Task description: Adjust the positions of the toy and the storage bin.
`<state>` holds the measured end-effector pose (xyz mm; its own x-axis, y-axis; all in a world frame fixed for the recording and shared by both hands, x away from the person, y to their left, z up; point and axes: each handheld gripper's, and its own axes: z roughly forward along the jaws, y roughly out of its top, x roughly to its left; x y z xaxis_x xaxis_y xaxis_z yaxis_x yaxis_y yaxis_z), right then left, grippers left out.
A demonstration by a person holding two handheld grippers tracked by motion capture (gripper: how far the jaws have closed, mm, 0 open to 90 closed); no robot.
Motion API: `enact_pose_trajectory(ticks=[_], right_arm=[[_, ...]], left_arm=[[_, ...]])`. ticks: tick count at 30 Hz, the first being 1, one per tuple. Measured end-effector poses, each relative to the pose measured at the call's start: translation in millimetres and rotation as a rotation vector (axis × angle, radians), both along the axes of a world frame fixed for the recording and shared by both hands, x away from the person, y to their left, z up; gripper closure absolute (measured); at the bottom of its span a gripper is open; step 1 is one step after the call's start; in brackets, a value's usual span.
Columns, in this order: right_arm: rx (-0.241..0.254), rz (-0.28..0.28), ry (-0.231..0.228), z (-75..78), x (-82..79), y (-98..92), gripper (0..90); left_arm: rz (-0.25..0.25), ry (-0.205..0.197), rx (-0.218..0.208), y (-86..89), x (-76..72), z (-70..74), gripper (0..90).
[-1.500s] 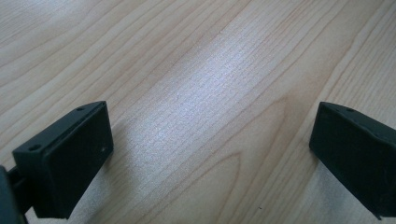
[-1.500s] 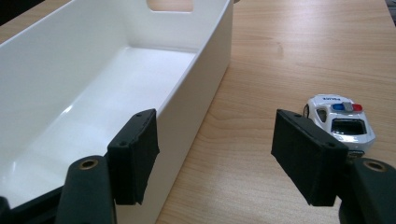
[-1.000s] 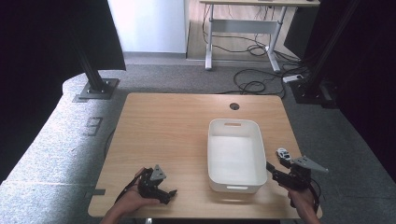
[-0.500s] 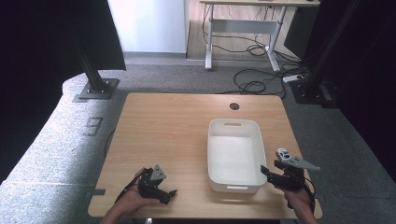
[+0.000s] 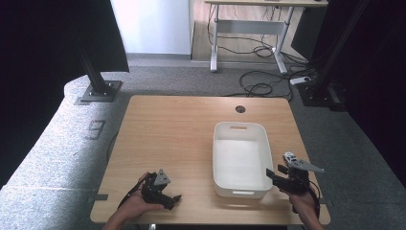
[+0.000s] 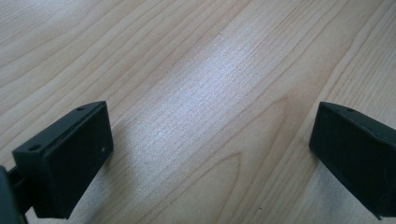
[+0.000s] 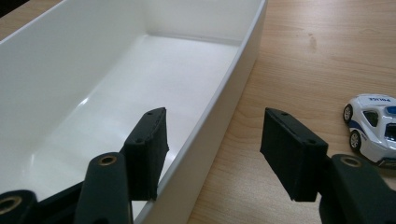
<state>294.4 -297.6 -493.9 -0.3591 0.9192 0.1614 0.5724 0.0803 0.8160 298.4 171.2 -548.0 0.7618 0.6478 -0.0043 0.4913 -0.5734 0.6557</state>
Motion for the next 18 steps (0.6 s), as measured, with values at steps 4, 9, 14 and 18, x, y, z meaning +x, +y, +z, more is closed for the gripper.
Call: enact_pose_trajectory(ticks=[4,9,14,18], right_arm=[[-0.005,-0.005,0.016,0.1,0.7,2.1,43.2],[-0.004,0.002,0.035,0.1,-2.3,4.1,46.2],[-0.003,0.005,0.038,0.5,-3.4,6.3,53.2],[0.008,0.006,0.057,0.7,-3.9,8.4,59.1]], left_arm=[[0.001,0.000,0.001,0.0,-0.1,0.0,0.0],[0.000,0.000,0.000,0.0,0.0,0.0,0.0],[0.001,0.001,0.000,-0.1,-0.1,0.0,0.0],[0.002,0.000,0.001,-0.1,-0.1,0.1,0.0]])
